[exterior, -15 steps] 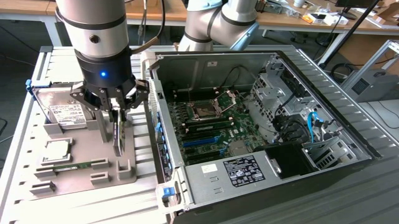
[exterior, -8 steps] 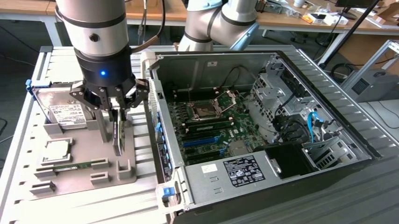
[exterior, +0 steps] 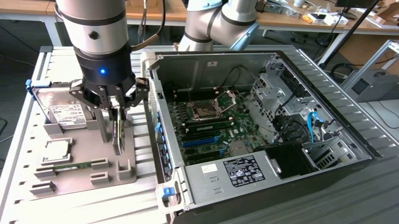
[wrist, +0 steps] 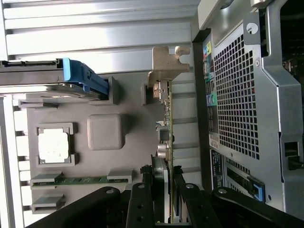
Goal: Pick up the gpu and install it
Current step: 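Pick up the gpu and move the gpu toward the slot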
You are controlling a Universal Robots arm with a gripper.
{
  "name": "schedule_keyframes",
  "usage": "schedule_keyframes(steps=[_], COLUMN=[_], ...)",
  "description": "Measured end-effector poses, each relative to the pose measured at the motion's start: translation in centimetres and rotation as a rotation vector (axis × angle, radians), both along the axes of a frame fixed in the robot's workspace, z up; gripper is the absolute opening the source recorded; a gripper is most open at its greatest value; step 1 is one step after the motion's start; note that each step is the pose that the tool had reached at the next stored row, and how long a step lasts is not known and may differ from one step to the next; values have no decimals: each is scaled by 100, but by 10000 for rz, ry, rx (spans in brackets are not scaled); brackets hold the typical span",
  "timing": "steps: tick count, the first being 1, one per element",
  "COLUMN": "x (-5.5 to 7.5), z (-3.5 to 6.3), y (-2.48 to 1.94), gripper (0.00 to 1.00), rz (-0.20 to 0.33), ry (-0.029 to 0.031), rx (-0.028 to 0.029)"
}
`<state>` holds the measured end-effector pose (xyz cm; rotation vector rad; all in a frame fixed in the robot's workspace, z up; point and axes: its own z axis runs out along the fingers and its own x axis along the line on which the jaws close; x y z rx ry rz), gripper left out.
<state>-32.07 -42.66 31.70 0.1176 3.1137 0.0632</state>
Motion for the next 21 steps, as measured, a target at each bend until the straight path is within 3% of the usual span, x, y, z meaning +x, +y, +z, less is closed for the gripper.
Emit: schedule_keyframes(steps=[21], x=[0], z=[66], y=[0], gripper=[27], rz=[0], ry=[0], rx=[1])
